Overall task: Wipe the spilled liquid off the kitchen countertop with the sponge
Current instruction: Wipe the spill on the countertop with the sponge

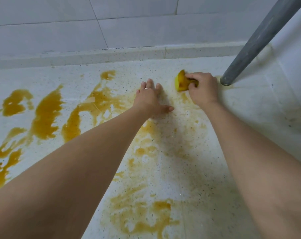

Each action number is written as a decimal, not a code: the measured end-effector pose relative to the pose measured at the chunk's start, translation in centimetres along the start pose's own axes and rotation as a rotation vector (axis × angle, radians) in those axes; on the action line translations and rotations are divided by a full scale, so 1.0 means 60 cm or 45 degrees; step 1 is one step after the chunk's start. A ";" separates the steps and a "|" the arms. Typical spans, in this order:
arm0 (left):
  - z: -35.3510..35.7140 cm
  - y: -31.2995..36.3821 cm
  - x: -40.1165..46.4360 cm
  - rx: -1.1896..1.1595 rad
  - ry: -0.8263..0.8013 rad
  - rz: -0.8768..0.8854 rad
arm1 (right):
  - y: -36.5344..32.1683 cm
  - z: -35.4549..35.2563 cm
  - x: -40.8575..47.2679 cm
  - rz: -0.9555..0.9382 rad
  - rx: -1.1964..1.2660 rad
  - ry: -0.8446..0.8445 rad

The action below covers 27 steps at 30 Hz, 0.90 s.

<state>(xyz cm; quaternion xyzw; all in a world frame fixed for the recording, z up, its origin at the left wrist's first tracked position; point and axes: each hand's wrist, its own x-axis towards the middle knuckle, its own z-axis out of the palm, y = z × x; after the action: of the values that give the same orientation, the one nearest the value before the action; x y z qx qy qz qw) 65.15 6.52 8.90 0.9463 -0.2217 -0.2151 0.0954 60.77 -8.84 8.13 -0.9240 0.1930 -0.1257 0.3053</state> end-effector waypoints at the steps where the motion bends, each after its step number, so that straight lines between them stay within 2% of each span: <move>1: 0.000 0.000 0.000 -0.001 0.002 -0.001 | 0.003 -0.001 0.002 0.013 -0.013 -0.012; 4: 0.000 0.001 0.000 0.005 -0.006 -0.002 | -0.003 0.004 -0.029 -0.020 0.027 -0.024; 8: -0.005 -0.004 -0.014 0.000 -0.058 0.016 | -0.019 0.002 -0.119 0.058 0.159 0.057; 11: 0.000 -0.005 -0.034 -0.025 -0.087 0.060 | -0.023 -0.003 -0.164 0.062 0.163 0.010; 13: 0.006 0.000 -0.049 -0.041 -0.099 0.088 | -0.005 -0.021 -0.157 0.086 0.071 0.078; 15: 0.012 0.006 -0.058 -0.054 -0.113 0.088 | 0.031 -0.046 -0.135 0.221 -0.115 0.206; 17: 0.018 0.010 -0.061 -0.022 -0.096 0.083 | 0.059 -0.061 -0.128 0.337 -0.239 0.233; 21: 0.021 0.011 -0.060 0.007 -0.088 0.079 | 0.022 -0.027 -0.172 0.127 -0.166 0.080; 23: 0.020 0.010 -0.063 0.006 -0.099 0.080 | 0.018 -0.025 -0.187 0.089 -0.166 0.088; 27: 0.020 0.006 -0.080 -0.073 -0.078 0.048 | 0.027 -0.040 -0.192 0.363 -0.207 0.246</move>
<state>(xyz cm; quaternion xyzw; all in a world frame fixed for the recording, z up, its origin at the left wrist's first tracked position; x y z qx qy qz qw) 60.59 8.28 9.67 0.9318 -0.2361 -0.2482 0.1199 49.16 -6.27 7.67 -0.8925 0.3600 -0.1531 0.2245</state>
